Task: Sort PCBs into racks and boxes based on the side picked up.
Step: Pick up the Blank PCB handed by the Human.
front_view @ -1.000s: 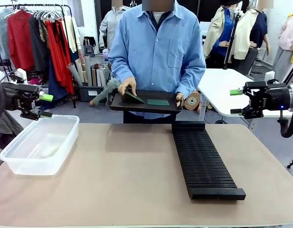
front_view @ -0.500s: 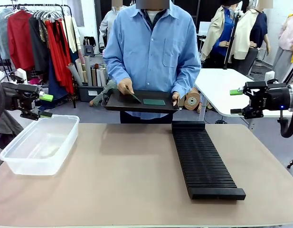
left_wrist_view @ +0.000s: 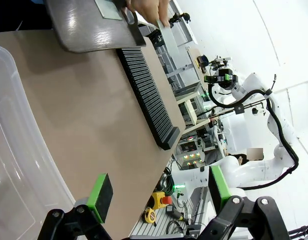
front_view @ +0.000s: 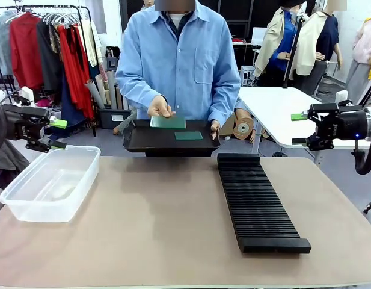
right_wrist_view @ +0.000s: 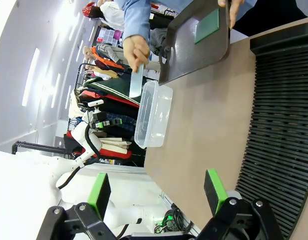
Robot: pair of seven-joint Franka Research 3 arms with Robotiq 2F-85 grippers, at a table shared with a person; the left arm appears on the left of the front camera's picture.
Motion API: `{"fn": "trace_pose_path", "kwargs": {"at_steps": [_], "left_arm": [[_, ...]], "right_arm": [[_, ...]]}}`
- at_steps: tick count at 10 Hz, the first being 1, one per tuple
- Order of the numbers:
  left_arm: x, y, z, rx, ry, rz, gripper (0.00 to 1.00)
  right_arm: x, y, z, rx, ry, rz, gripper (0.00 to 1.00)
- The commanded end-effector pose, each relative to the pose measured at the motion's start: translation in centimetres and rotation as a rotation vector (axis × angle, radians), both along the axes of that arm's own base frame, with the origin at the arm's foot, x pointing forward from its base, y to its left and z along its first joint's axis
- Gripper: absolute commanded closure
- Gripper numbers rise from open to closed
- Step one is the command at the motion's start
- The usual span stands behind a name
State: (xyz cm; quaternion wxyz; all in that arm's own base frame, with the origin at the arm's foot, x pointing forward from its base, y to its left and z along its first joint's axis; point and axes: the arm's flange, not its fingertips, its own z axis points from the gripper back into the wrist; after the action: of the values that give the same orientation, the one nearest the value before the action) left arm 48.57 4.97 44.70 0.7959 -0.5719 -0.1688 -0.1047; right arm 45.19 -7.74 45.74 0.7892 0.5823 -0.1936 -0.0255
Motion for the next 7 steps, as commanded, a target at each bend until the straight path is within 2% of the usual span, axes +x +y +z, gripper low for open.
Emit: {"fn": "trace_pose_path", "kwargs": {"at_steps": [1, 7], "left_arm": [[0.01, -0.04, 0.18, -0.001, 0.01, 0.01, 0.0], [0.01, -0.04, 0.18, -0.001, 0.01, 0.01, 0.0]], "right_arm": [[-0.01, 0.03, 0.19, -0.009, -0.001, 0.001, 0.0], [-0.01, 0.03, 0.19, -0.009, -0.001, 0.001, 0.0]]}}
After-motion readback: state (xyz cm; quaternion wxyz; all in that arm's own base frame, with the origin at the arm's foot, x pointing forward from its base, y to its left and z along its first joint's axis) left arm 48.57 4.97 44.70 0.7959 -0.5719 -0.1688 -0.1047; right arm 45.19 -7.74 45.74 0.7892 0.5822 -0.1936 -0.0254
